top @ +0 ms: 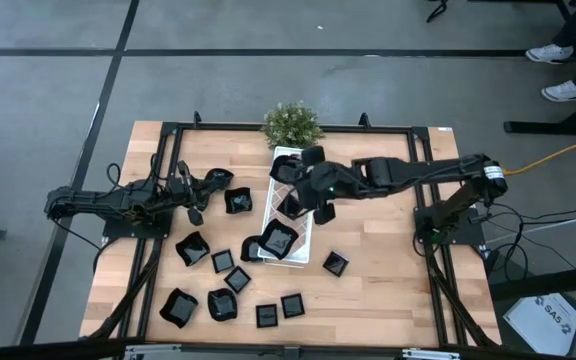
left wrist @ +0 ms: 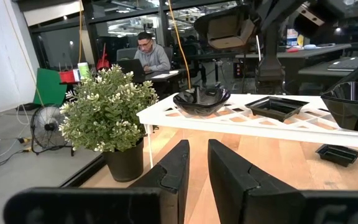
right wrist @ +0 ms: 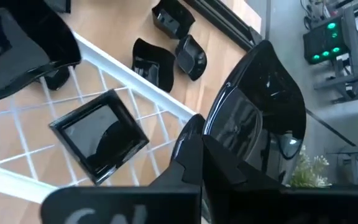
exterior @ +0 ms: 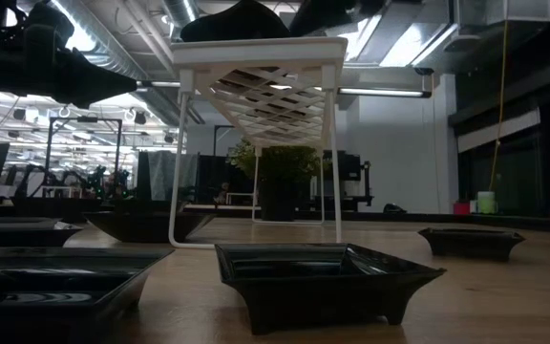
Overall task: Pick & Place Mini shaped plates
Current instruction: Stack the leaf shaped plate on top of the leaf shaped plate on the shelf
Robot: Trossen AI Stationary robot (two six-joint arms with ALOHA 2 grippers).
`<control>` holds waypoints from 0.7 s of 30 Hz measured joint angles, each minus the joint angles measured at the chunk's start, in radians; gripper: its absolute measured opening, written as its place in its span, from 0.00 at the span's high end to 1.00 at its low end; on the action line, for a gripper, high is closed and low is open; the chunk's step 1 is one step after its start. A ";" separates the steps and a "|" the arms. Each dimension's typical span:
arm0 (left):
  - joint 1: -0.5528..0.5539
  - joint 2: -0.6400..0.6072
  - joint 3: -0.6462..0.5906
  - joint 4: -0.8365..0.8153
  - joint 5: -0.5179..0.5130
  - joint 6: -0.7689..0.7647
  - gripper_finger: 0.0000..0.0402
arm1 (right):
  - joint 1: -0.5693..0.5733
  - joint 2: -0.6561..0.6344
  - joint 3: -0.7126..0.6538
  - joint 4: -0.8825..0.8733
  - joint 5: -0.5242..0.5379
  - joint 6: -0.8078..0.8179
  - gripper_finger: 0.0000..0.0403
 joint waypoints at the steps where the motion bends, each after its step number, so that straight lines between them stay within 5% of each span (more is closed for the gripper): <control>1: 0.000 0.000 0.000 0.000 0.000 0.000 0.87 | -0.009 0.000 0.000 0.002 -0.007 -0.006 0.99; 21: 0.000 0.000 0.000 0.000 0.000 0.000 0.87 | -0.164 0.004 -0.110 0.007 -0.188 0.008 0.99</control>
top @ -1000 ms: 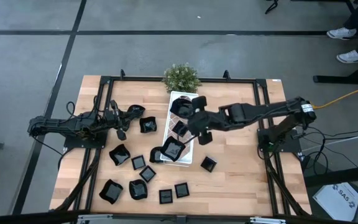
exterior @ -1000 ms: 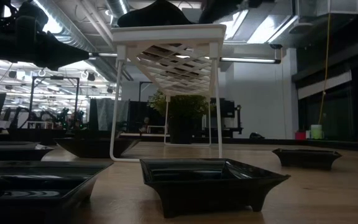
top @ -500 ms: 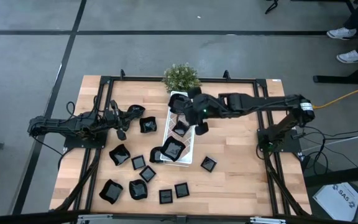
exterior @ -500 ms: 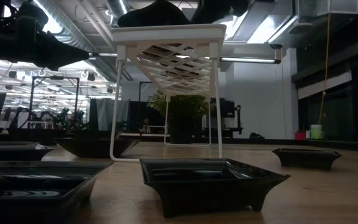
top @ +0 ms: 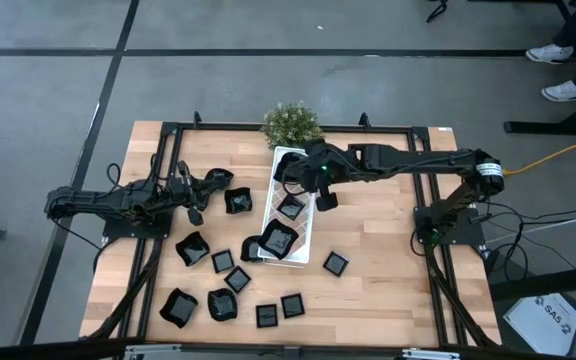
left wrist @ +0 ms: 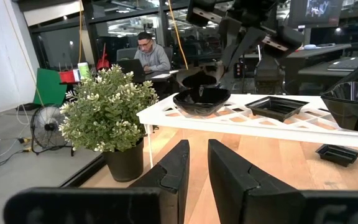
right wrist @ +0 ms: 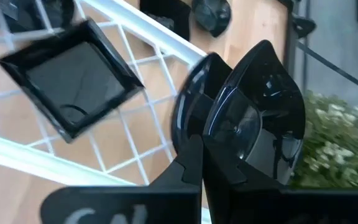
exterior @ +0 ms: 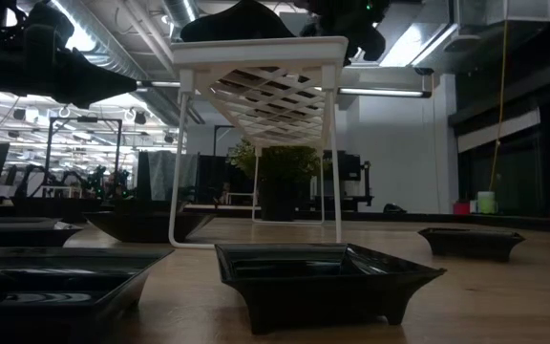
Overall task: Pick & Place Mini shaped plates
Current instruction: Stack the leaf shaped plate on top of the leaf shaped plate on the shelf, then stack the square plate on top of the square plate on the shelf
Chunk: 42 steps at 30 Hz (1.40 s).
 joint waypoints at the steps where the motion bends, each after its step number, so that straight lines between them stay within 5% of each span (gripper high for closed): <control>1: 0.000 0.000 0.000 0.000 0.000 0.000 0.87 | -0.004 0.000 0.000 0.002 -0.022 0.001 0.99; 16: 0.000 0.000 0.000 0.000 0.000 0.000 0.87 | -0.052 0.000 0.000 0.002 -0.077 0.077 0.93; 33: 0.000 0.000 0.000 0.000 0.000 0.000 0.86 | -0.057 0.000 0.000 0.002 -0.078 0.180 0.68; 42: 0.000 0.000 0.000 0.000 0.000 0.000 0.87 | -0.044 0.000 0.000 -0.078 -0.108 0.301 0.64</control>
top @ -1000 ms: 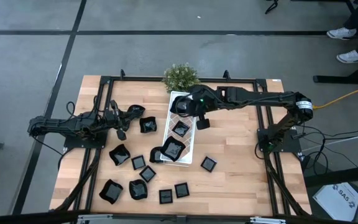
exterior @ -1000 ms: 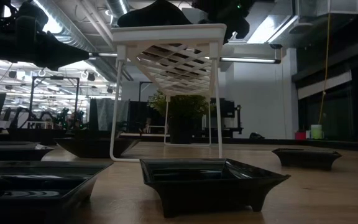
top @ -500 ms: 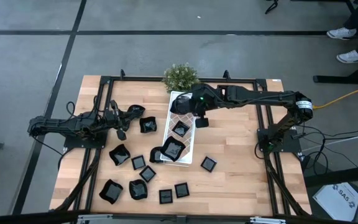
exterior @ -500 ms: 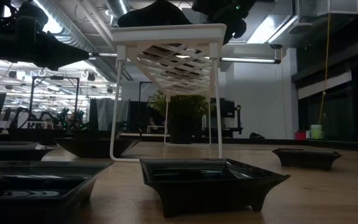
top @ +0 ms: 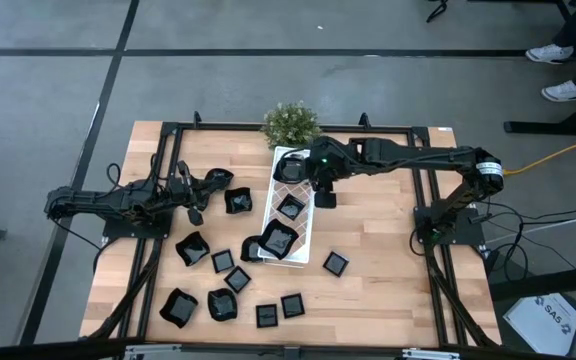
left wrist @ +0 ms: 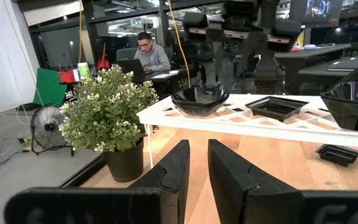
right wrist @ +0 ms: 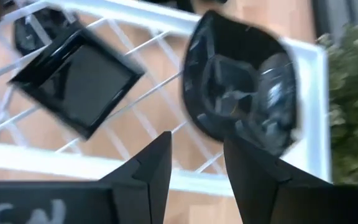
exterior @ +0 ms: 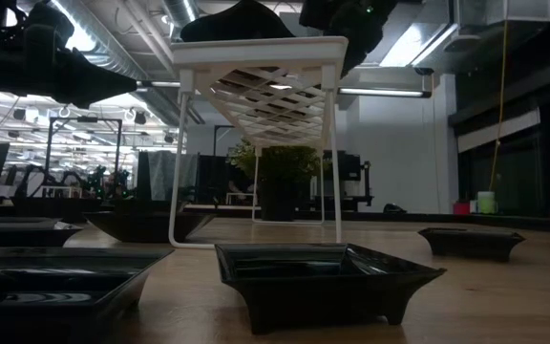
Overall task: Pick & Place Mini shaped plates
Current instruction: Stack the square plate on top of the square plate on the shelf
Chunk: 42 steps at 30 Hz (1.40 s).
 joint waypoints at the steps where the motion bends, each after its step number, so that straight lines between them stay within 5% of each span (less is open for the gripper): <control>1: 0.000 0.000 0.000 0.000 0.000 0.000 0.87 | 0.005 0.000 0.000 -0.015 -0.011 0.005 0.64; 24: 0.000 0.000 0.000 0.000 0.000 0.000 0.86 | 0.283 0.000 0.000 -0.147 -0.027 0.189 0.63; 42: 0.000 0.000 0.000 0.000 0.000 0.000 0.87 | 0.557 0.000 0.000 -0.348 0.271 0.458 0.63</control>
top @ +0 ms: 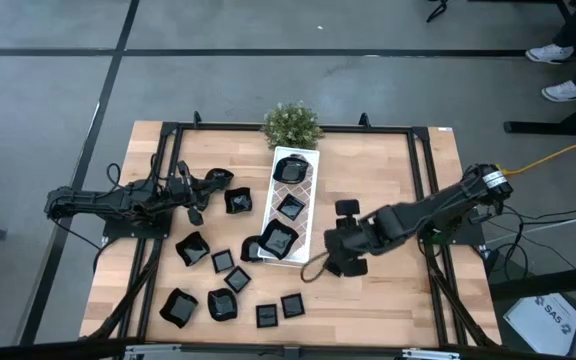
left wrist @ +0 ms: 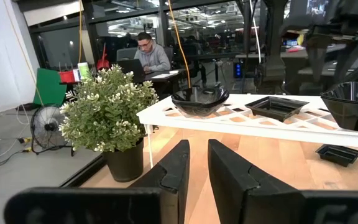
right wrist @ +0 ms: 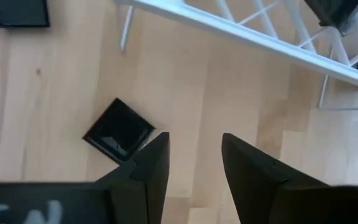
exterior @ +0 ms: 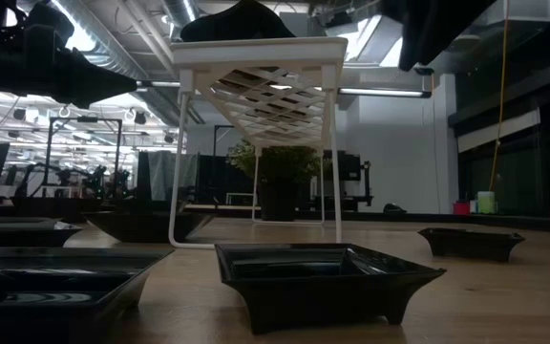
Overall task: Pick & Place Mini shaped plates
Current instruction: Stack the square plate on top of the square plate on the shelf
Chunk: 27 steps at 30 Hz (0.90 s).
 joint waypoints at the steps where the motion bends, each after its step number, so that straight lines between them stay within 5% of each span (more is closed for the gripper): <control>1: 0.000 0.000 0.000 0.000 0.000 0.000 0.87 | 0.014 0.000 0.000 0.000 0.010 0.019 0.63; 27: 0.000 0.000 0.000 0.000 0.000 0.000 0.87 | 0.276 0.023 0.000 0.030 0.136 0.543 0.63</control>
